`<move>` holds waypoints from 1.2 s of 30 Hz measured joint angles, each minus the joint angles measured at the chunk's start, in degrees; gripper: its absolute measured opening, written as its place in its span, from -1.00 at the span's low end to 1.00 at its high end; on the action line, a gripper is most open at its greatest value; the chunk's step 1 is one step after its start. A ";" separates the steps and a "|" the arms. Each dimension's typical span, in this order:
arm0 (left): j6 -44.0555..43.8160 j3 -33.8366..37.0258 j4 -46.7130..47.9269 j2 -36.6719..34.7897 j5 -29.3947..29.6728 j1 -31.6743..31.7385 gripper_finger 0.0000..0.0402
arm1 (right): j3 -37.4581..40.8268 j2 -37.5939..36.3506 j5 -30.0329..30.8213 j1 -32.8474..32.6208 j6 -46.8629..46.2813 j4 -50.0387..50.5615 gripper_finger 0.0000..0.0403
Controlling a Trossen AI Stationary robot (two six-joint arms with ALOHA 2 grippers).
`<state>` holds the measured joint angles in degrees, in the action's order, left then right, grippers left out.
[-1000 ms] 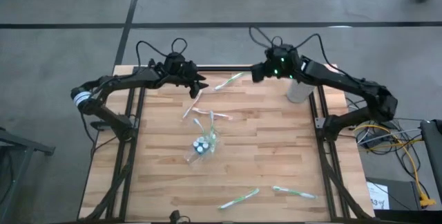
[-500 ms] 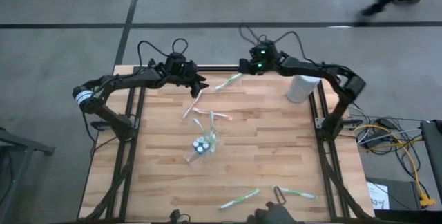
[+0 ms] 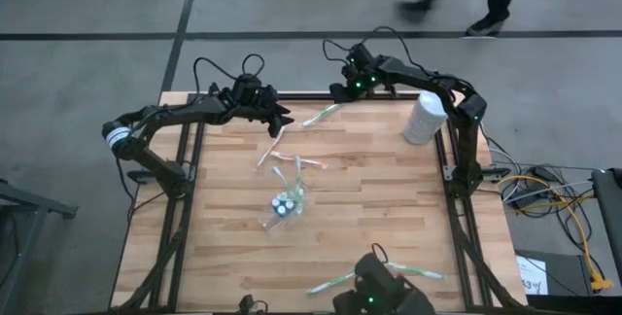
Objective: Pick & Place toothbrushing station
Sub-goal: Put the green toothbrush into the transparent organizer
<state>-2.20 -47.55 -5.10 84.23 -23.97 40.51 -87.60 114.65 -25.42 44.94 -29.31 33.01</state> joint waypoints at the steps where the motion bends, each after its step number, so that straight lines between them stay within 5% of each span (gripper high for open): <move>1: -0.01 0.00 -0.02 0.00 0.01 -0.02 0.02 | -1.27 0.87 0.06 0.10 1.55 1.60 -0.59; 16: -0.62 0.00 -0.02 -0.02 0.02 -0.02 0.02 | -13.65 11.35 -0.15 0.60 9.21 14.04 -0.59; 23: -0.65 0.00 -0.04 -0.02 0.02 -0.02 0.02 | -14.82 11.91 -0.36 0.60 23.05 15.10 -0.59; 36: -0.94 0.00 -0.02 -0.04 0.11 -0.02 0.02 | -20.96 11.33 -0.16 0.21 13.68 10.70 -0.59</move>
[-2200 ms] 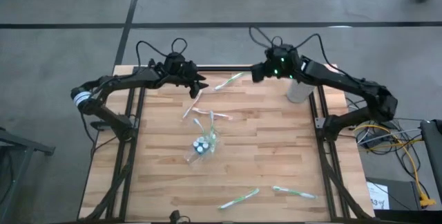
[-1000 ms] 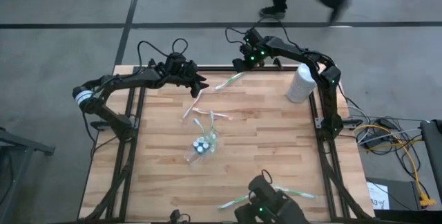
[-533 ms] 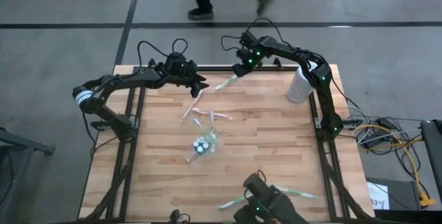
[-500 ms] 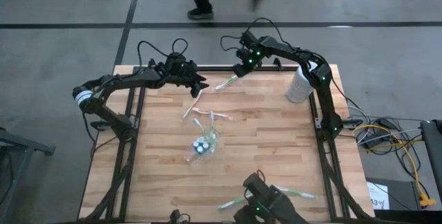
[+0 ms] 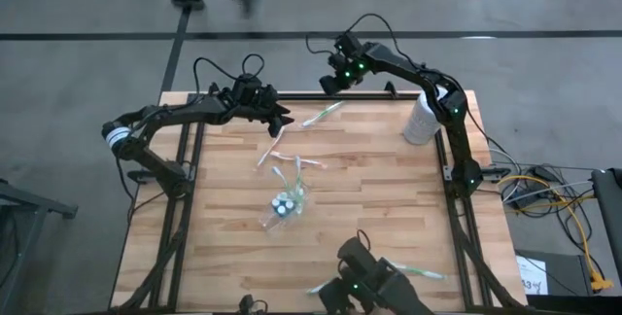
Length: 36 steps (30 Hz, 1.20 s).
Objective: Pick & Place toothbrushing station
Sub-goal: Put the green toothbrush into the transparent organizer
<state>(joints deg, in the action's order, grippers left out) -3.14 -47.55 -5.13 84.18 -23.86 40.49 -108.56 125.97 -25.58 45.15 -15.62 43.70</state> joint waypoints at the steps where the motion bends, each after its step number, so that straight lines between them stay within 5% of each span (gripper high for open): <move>1: -0.02 0.00 -0.02 0.01 0.00 0.00 0.02 | -0.50 0.00 0.02 -0.02 -0.64 -0.30 -0.59; 22: -0.11 0.00 0.00 0.00 -0.02 0.00 0.02 | -3.33 0.00 -3.78 -1.16 -0.80 -1.92 -0.53; 30: -0.11 0.02 0.02 0.00 -0.07 -0.02 0.02 | -3.38 0.00 -16.65 -1.60 -0.98 -0.37 -0.36; 36: -0.11 0.02 0.02 0.00 -0.07 -0.02 0.02 | -3.38 -0.20 -18.61 -3.06 -2.46 0.86 -0.24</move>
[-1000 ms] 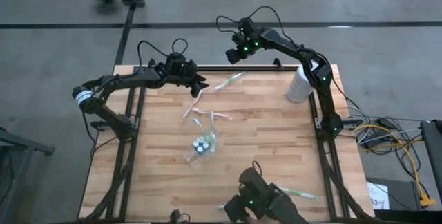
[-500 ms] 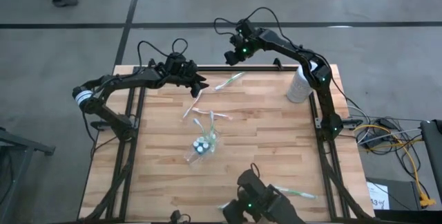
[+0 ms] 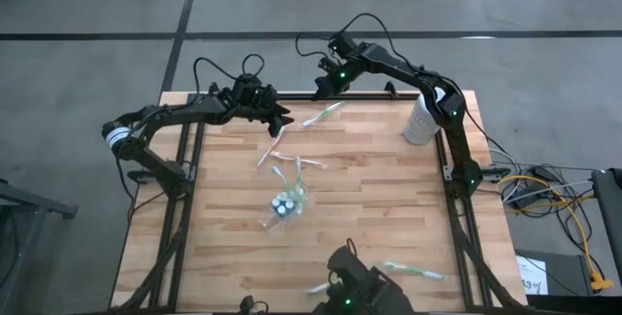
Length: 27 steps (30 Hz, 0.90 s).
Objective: Pick & Place toothbrushing station
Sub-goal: Put the green toothbrush into the transparent organizer
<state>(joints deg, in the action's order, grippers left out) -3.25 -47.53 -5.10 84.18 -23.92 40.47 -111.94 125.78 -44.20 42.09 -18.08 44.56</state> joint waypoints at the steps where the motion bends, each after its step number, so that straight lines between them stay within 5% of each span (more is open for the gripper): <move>1: 0.00 0.00 0.00 0.00 -0.02 0.00 0.02 | 0.00 0.00 0.01 -0.39 0.71 0.04 -0.22; 27: 0.00 0.00 0.00 0.01 -0.01 0.00 0.02 | 0.82 -0.24 6.80 -2.99 49.24 0.21 0.55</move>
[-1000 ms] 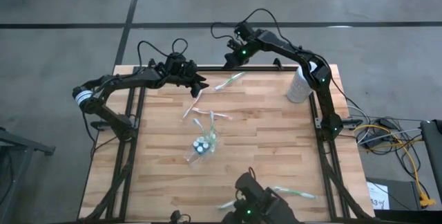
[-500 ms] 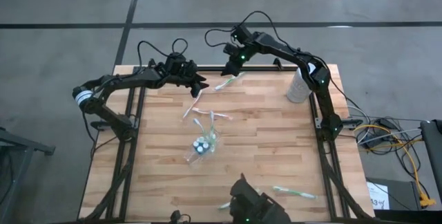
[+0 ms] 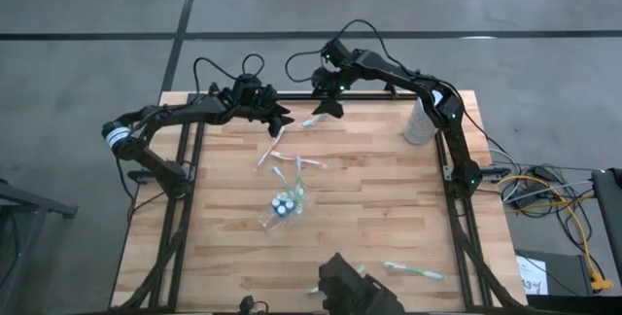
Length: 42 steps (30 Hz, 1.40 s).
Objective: Pick & Place toothbrushing station
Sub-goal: Put the green toothbrush into the transparent organizer
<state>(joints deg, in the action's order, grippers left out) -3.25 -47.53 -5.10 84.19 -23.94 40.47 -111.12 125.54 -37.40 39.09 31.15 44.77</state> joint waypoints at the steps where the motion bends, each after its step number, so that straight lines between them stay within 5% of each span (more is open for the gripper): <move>1: 0.00 0.00 0.00 -0.01 -0.01 0.00 0.02 | 0.41 0.00 0.34 0.00 1.14 0.00 0.56; 5: 0.00 0.00 0.00 -0.01 -0.01 0.00 0.02 | 2.37 0.05 1.40 0.14 2.49 0.02 0.56; 10: 0.00 0.00 0.00 0.00 -0.01 0.00 0.02 | 3.90 0.09 10.05 -0.25 3.16 -0.16 0.51; 23: 0.00 0.00 -0.02 -0.01 0.01 0.00 0.02 | 6.79 0.13 11.34 -2.94 1.86 -2.82 0.45; 35: 0.00 0.00 0.00 -0.01 0.00 0.01 0.02 | 7.03 0.15 28.51 -0.65 -9.08 4.94 0.43; 42: 0.00 0.00 0.00 -0.01 0.01 0.00 0.02 | 7.03 0.07 28.37 2.23 -10.42 8.37 0.42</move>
<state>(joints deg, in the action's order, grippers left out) -3.25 -47.53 -5.10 84.18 -23.92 40.47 -104.09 125.60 -9.03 41.32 20.73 53.14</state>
